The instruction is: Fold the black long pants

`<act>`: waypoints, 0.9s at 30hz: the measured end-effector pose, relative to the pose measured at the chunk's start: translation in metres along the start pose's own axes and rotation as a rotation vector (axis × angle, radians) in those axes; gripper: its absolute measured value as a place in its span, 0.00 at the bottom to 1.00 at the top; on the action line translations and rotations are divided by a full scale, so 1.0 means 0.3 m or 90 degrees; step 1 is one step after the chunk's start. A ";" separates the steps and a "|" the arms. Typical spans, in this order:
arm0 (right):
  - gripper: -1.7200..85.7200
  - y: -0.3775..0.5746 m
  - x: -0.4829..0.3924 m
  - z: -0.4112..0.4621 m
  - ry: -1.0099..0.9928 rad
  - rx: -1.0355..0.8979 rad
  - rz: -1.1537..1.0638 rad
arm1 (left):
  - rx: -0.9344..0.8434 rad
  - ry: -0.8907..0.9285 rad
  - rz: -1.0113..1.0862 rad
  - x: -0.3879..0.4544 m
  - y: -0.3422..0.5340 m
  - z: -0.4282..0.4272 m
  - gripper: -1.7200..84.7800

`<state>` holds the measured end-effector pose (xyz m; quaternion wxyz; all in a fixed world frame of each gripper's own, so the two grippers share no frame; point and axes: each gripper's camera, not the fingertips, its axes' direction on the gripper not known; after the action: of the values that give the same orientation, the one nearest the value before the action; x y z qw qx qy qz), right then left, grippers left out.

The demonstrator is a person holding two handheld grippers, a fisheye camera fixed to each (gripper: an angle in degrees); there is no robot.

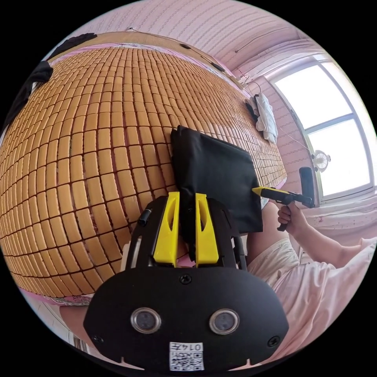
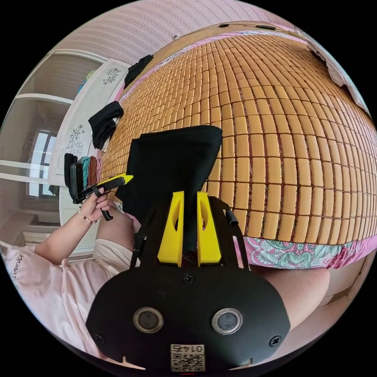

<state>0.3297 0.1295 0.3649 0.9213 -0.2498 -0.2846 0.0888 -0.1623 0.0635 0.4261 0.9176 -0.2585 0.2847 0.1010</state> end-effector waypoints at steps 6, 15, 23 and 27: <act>0.05 -0.104 -0.219 -0.145 -0.045 0.041 -0.158 | 0.052 0.035 -0.067 -0.060 0.032 -0.016 0.06; 0.04 -0.364 -0.413 -0.459 0.005 0.071 -0.377 | 0.203 0.186 -0.141 0.026 -0.074 0.068 0.04; 0.05 -0.530 -0.074 -1.000 0.199 0.193 -0.242 | 0.323 0.241 0.061 0.487 -0.528 0.138 0.06; 0.10 -0.658 0.257 -1.181 0.360 0.189 0.021 | 0.349 0.268 0.056 0.806 -0.784 0.219 0.11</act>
<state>0.5989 -0.1618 0.2500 0.9887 -0.1318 0.0030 0.0711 0.1444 -0.0912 0.4314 0.8689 -0.0050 0.4949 0.0046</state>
